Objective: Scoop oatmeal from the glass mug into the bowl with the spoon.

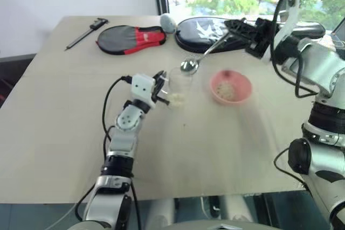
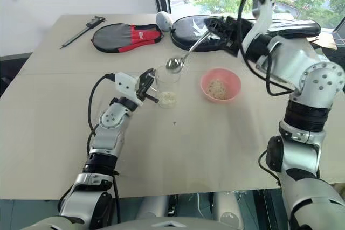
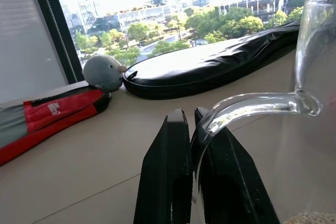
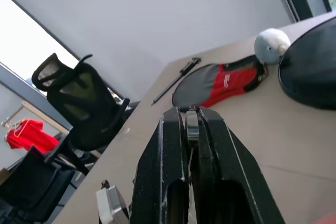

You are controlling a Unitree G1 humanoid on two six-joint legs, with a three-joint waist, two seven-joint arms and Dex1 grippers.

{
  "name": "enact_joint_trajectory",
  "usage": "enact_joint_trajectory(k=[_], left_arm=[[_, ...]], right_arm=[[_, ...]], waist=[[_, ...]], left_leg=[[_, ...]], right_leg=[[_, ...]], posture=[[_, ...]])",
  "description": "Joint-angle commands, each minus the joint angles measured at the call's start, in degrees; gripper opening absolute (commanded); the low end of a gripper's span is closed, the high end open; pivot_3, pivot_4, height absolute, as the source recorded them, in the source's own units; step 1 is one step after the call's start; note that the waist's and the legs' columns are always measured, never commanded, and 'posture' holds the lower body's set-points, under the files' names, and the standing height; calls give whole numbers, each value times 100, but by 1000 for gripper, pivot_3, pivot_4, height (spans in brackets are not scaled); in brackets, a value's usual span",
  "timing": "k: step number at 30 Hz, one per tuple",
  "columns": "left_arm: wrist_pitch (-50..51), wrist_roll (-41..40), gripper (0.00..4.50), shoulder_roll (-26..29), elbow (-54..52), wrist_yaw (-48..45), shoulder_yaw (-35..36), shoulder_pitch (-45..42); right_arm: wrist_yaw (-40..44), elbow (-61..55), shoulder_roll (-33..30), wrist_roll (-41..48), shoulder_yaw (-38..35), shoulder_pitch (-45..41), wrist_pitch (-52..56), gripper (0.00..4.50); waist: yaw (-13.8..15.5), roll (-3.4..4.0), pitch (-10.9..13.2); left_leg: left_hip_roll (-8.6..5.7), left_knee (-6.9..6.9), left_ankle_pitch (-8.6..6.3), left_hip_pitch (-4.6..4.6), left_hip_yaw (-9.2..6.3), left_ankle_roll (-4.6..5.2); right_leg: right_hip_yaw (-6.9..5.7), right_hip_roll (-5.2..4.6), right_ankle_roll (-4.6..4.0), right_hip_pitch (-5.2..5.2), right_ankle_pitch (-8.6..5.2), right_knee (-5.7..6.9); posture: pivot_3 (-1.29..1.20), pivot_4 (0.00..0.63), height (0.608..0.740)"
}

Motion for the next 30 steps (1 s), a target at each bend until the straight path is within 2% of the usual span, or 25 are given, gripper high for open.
enact_joint_trajectory(k=[1, 6, 11, 15, 16, 18, 24, 26, 28, 29, 30], left_arm=[[-234, 1, 84, -42, -39, 23, 8, -10], [-291, -9, 84, -86, 1, 29, -7, 32], [-326, 1, 84, -118, 35, 36, -13, 72], [-188, -79, 0, -157, -30, 71, 37, 96], [-180, -84, 0, -155, -40, 67, 40, 105], [-174, -95, 0, -153, -56, 67, 42, 128], [-65, -302, 0, -174, -138, -82, 40, 196], [-67, -310, 752, -168, -165, -76, 38, 213], [-84, -277, 1055, -160, -194, -29, 50, 239], [-69, -289, 1609, -143, -234, -27, 70, 277], [-54, -308, 1973, -121, -274, -38, 90, 313]], right_arm=[[29, -435, 16, -119, 312, 158, -56, 0], [556, -612, 5, -1065, 934, 298, -277, 0], [907, -543, 152, -1586, 1116, 304, -495, 0], [1223, -553, 247, -1719, 1062, 338, -585, 1358], [1246, -552, 245, -1797, 1060, 333, -607, 1952], [1275, -512, 253, -1939, 1033, 308, -651, 2751], [1349, -437, 299, -2184, 905, 250, -738, 2751], [1375, -445, 308, -2234, 893, 252, -733, 2829], [1395, -464, 318, -2268, 880, 254, -716, 2829], [1404, -466, 321, -2278, 871, 251, -708, 2829], [1415, -465, 325, -2290, 859, 245, -698, 2829]], waist=[[-7, 0, 0], [-25, 0, 0], [-23, 0, 0], [-25, 0, 0], [-26, 0, 0], [-26, 0, 0], [-28, 1, -1], [-29, 1, -1], [-28, 1, -1], [-29, 1, -1], [-30, 1, -1]], left_leg=[[0, 0, 0, 0, 0, 0], [0, 0, 0, 3, -1, 0], [0, 2, 0, 3, -2, 0], [0, 2, 0, 3, -2, 0], [0, 1, 0, 3, -2, 0], [0, 1, 0, 3, -3, 0], [0, 2, 0, 5, -2, 0], [0, 1, 0, 5, -2, 0], [0, 1, 0, 5, -2, 0], [0, 1, 0, 5, -2, 0], [0, 1, 0, 5, -2, 0]], right_leg=[[0, 0, 0, 0, 0, 1], [0, 1, 0, -1, 0, 4], [-1, 1, 0, -1, 0, 7], [-1, 1, 0, -1, 0, 5], [-1, 1, 0, -1, 0, 5], [-1, 1, 0, -1, 0, 6], [-1, 1, 0, -1, 0, 7], [-1, 2, 0, -1, 0, 8], [-1, 2, 0, -1, 0, 8], [-1, 1, 0, -1, 0, 7], [-1, 1, 0, -1, 0, 7]], posture=[[0, 150, 740], [0, 150, 740], [0, 150, 740], [0, 150, 740], [0, 150, 740], [0, 150, 740], [0, 150, 740], [0, 150, 740], [0, 150, 740], [0, 150, 740], [0, 150, 740]])
